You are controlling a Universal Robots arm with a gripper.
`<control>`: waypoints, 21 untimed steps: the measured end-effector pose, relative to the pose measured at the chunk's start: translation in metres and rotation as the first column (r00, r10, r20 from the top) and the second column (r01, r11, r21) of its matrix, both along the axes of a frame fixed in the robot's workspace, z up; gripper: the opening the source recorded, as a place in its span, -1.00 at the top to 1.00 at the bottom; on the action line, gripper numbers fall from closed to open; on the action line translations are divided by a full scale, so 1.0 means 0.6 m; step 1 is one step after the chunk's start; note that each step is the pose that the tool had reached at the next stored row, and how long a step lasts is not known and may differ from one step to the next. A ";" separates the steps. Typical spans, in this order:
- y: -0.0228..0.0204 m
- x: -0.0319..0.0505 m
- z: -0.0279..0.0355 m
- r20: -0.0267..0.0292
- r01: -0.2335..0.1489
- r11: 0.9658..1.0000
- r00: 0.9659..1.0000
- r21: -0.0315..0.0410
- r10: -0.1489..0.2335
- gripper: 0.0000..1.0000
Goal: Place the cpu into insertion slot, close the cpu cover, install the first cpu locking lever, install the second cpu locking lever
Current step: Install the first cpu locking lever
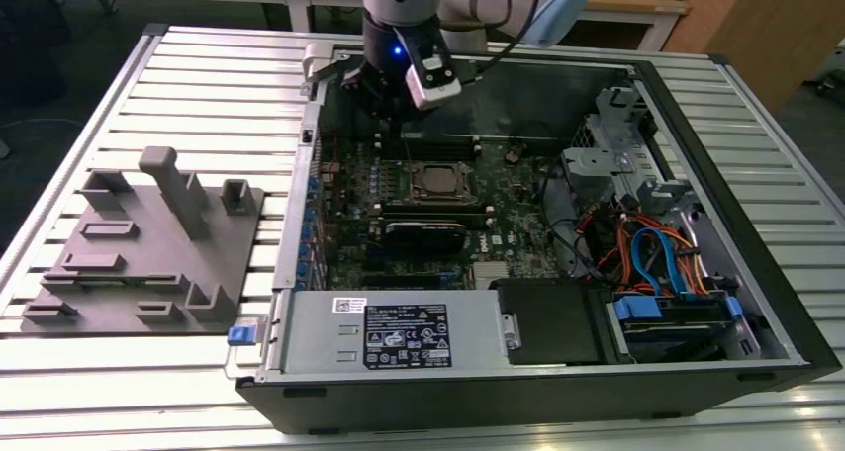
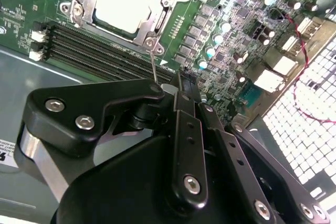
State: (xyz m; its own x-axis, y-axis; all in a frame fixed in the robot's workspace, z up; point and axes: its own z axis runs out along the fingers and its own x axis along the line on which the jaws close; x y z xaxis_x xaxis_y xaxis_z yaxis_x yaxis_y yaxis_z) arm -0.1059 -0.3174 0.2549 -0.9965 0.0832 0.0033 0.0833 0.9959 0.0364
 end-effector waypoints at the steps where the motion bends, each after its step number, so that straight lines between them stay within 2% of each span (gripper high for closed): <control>1: 0.0013 0.000 0.000 0.000 -0.001 1.000 1.000 0.001 0.001 0.77; 11: 0.0117 0.000 -0.001 0.000 -0.014 1.000 1.000 0.005 0.014 0.77; 21: 0.0137 0.012 -0.001 0.000 -0.014 1.000 1.000 0.005 0.014 0.77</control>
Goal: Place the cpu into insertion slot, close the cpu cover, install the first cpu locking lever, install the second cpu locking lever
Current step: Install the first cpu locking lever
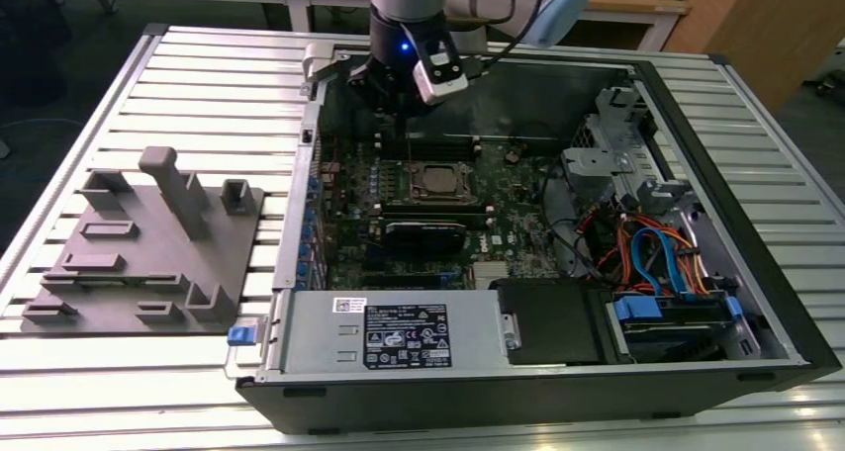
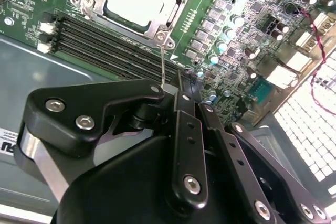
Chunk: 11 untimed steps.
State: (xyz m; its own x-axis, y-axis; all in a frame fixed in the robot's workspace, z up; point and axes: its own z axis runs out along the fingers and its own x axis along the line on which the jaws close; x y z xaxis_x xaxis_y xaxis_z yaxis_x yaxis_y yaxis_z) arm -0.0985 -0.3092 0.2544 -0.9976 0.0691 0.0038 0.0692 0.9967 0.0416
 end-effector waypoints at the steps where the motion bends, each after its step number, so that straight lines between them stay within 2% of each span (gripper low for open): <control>1: 0.0002 0.001 0.000 0.000 0.000 1.000 1.000 0.000 0.000 0.77; 11: 0.0008 0.022 0.000 0.000 0.000 1.000 1.000 0.000 0.000 0.77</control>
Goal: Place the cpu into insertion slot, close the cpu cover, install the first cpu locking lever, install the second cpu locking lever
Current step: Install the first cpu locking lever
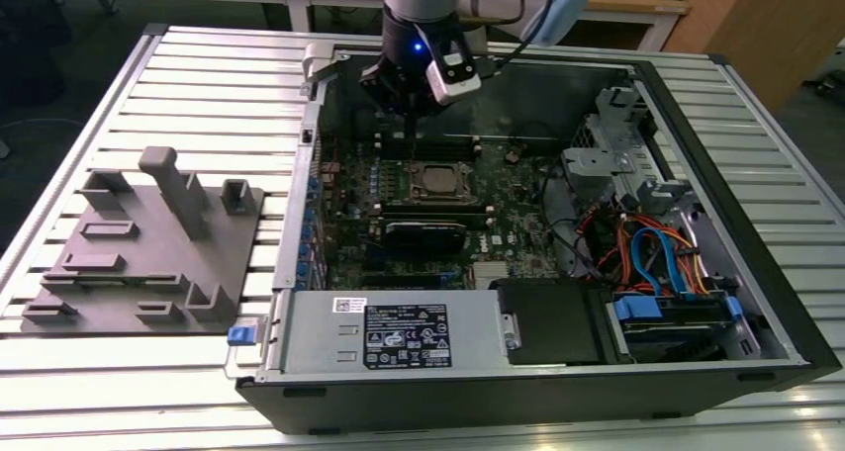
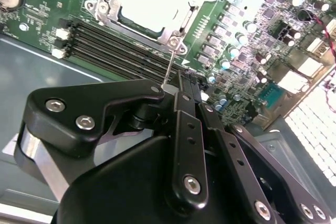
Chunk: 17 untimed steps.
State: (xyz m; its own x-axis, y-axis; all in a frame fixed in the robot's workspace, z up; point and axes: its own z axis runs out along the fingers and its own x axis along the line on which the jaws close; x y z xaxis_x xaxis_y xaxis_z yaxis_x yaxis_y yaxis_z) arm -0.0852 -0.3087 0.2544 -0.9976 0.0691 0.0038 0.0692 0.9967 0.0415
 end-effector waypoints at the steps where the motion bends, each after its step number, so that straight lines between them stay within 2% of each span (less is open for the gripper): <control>1: 0.0000 0.002 0.000 0.000 0.000 1.000 1.000 0.000 0.000 0.77; 5: 0.0000 0.008 0.000 0.000 0.000 1.000 1.000 0.000 0.000 0.77; 13: 0.0000 0.009 -0.001 0.000 0.000 1.000 1.000 0.000 0.000 0.77; 17: -0.0013 0.011 -0.003 0.000 0.001 1.000 1.000 0.006 -0.001 0.77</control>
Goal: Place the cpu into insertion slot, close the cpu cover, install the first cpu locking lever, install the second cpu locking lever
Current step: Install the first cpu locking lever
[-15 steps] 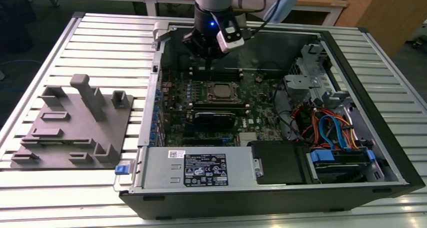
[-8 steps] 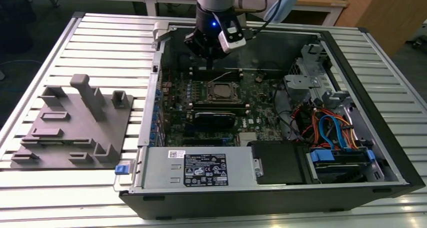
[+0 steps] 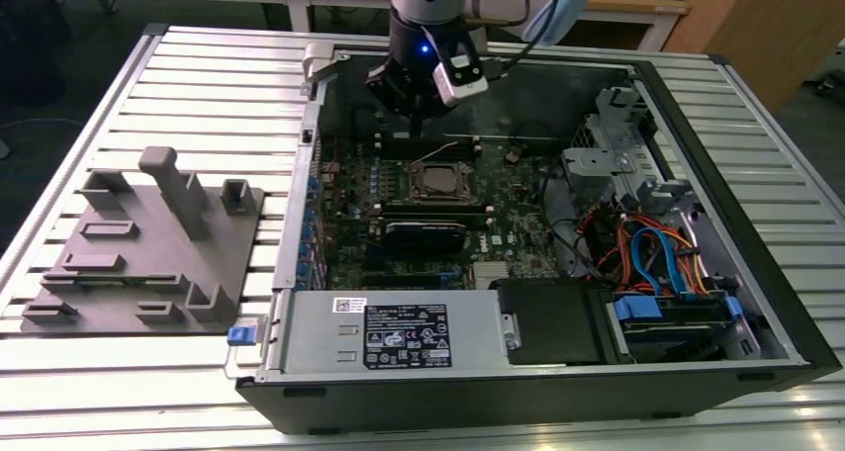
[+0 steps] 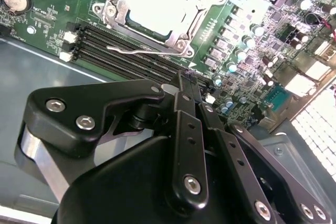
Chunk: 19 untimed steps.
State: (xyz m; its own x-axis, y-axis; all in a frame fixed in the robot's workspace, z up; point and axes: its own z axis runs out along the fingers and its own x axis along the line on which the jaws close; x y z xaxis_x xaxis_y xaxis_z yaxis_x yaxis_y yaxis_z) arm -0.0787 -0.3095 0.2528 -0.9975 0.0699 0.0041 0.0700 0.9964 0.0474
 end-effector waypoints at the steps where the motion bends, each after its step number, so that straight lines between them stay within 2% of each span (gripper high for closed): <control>1: -0.0008 0.000 -0.001 0.000 0.000 1.000 1.000 0.000 0.000 0.77; 6: -0.0035 0.001 -0.002 0.000 0.000 1.000 1.000 0.004 0.000 0.77; 19: -0.0036 0.002 -0.003 0.000 0.000 1.000 1.000 0.004 0.000 0.77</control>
State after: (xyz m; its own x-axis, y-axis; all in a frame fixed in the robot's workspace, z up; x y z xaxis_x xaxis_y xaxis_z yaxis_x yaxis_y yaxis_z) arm -0.0775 -0.3117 0.2510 -0.9975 0.0701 0.0045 0.0702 0.9962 0.0515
